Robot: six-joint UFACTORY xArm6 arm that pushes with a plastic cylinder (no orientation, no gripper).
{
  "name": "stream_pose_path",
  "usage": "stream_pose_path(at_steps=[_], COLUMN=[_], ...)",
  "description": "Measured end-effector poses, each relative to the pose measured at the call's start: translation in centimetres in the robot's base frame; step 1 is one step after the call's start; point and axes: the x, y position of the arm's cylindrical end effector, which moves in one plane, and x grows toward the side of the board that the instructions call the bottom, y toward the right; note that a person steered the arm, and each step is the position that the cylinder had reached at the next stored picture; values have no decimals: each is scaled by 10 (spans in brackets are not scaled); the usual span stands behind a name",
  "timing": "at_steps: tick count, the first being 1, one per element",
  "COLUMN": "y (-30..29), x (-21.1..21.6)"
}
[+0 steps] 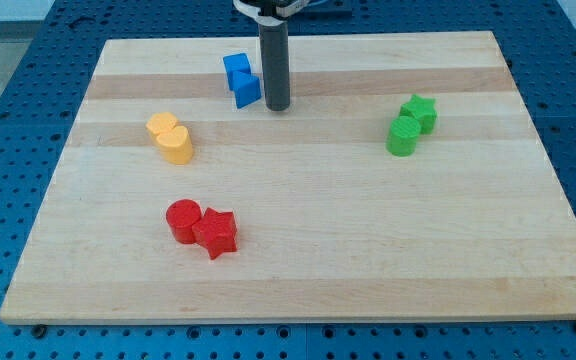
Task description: Move the blue cube to the top left
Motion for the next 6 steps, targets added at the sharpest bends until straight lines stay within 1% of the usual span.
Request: stream_pose_path(at_steps=[3, 5, 6], y=[-4, -4, -16], x=[0, -33, -44])
